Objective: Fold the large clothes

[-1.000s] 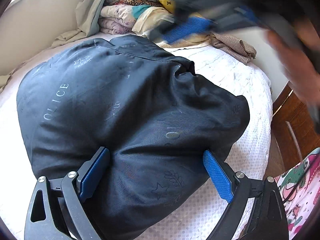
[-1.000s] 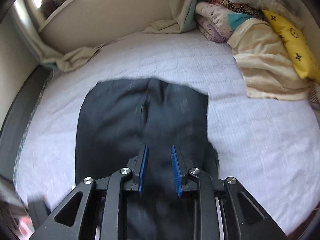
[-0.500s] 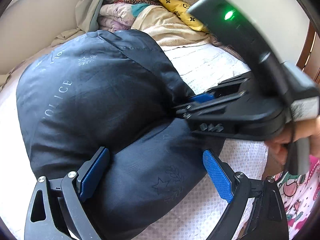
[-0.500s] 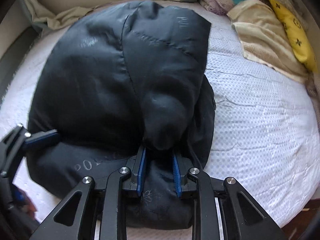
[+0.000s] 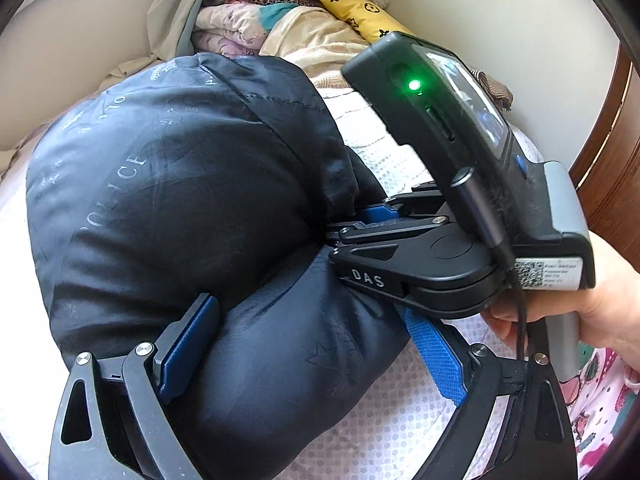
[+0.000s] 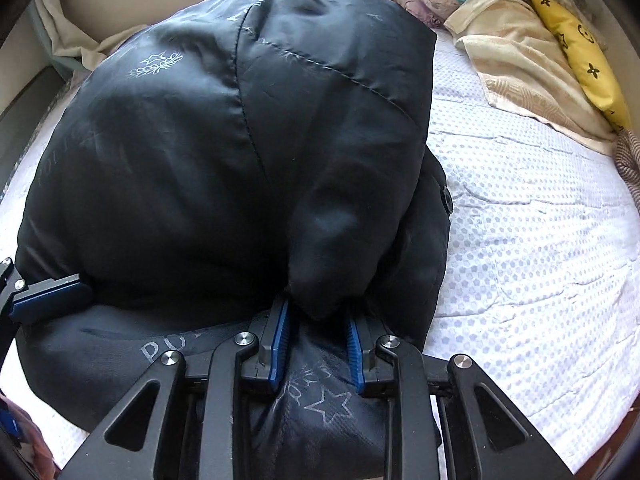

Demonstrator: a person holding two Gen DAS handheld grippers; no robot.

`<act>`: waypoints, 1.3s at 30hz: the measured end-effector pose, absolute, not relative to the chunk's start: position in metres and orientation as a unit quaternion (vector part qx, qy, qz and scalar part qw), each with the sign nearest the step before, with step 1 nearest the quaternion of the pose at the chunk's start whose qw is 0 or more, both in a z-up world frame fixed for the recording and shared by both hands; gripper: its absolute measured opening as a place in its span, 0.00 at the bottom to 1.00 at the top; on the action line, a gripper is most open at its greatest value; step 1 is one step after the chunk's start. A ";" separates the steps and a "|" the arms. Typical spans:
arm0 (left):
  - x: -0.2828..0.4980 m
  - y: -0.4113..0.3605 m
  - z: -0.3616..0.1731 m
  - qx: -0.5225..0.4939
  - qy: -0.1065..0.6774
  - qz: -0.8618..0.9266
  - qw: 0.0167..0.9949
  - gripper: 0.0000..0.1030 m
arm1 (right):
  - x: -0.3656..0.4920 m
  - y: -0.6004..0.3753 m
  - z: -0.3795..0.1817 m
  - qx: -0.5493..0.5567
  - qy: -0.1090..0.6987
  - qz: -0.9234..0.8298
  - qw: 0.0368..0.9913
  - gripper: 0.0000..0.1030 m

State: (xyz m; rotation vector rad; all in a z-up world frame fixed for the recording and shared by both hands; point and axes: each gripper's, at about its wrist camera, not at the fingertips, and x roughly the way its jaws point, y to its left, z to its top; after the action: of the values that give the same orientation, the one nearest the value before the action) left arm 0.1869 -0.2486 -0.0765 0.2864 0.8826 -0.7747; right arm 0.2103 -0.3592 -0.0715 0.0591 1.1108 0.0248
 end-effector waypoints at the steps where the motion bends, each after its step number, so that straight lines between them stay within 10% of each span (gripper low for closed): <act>1: 0.187 -0.249 -0.077 0.136 0.414 -0.363 0.824 0.92 | 0.208 -0.359 -0.072 0.028 0.525 0.012 0.850 0.19; 10: 0.188 -0.239 -0.070 0.127 0.412 -0.361 0.827 0.93 | 0.198 -0.399 -0.043 0.169 0.536 0.045 0.826 0.28; 12: 0.187 -0.237 -0.067 0.125 0.410 -0.359 0.829 0.94 | 0.189 -0.414 -0.019 0.222 0.506 0.071 0.830 0.61; 14: 0.185 -0.237 -0.064 0.125 0.407 -0.356 0.831 0.97 | 0.178 -0.428 0.006 0.256 0.469 0.079 0.842 0.69; 39: 0.174 -0.217 -0.025 0.091 0.400 -0.374 0.832 0.99 | 0.222 -0.423 -0.026 0.163 0.503 0.018 0.849 0.72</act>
State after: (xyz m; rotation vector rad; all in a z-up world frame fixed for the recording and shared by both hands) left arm 0.1736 -0.2170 -0.0254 0.1927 0.8484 -0.7931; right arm 0.2217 -0.4227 -0.0257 0.3428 1.0590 0.0375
